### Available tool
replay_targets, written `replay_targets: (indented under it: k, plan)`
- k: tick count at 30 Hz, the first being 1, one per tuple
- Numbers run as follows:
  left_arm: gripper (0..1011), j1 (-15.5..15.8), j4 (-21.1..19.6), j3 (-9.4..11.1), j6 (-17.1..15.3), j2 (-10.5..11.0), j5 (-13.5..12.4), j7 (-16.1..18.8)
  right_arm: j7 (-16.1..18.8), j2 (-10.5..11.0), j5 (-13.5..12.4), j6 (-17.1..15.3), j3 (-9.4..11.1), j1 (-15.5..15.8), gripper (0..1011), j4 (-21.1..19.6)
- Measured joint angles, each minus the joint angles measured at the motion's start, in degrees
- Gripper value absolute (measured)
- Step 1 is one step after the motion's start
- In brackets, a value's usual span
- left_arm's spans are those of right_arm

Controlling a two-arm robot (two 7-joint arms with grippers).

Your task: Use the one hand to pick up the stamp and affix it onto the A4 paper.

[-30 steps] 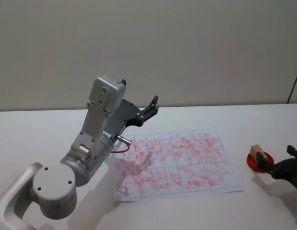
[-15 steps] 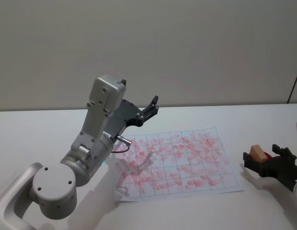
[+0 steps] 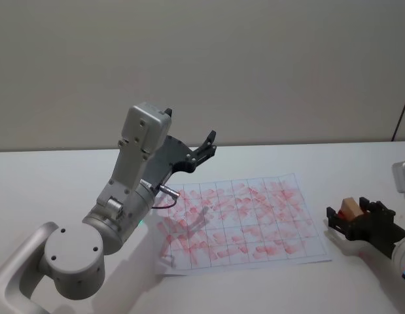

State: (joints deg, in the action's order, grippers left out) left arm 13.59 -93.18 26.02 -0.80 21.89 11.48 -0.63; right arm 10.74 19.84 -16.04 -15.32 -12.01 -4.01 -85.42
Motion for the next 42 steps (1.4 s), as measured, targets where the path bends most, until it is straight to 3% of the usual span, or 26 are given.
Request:
replay_targets:
  k: [5, 6, 21, 32, 42]
  plan:
    - [1001, 0.0, 0.0, 0.0, 0.0, 0.0, 0.0, 0.0, 0.2, -0.2, 0.2, -0.2, -0.1, -0.3, 734, 0.3]
    - [1001, 0.0, 0.0, 0.0, 0.0, 0.0, 0.0, 0.0, 0.2, -0.2, 0.3, -0.2, -0.1, -0.4, 668, 0.4]
    - [1001, 0.0, 0.0, 0.0, 0.0, 0.0, 0.0, 0.0, 0.5, -0.4, 0.6, -0.4, -0.3, -0.8, 225, 0.8]
    - [1001, 0.0, 0.0, 0.0, 0.0, 0.0, 0.0, 0.0, 1.3, -0.4, 1.3, -0.3, -0.3, -1.2, 220, 0.9]
    - [1001, 0.0, 0.0, 0.0, 0.0, 0.0, 0.0, 0.0, 6.0, -0.7, 4.2, 1.6, -0.9, -3.4, 219, 0.7]
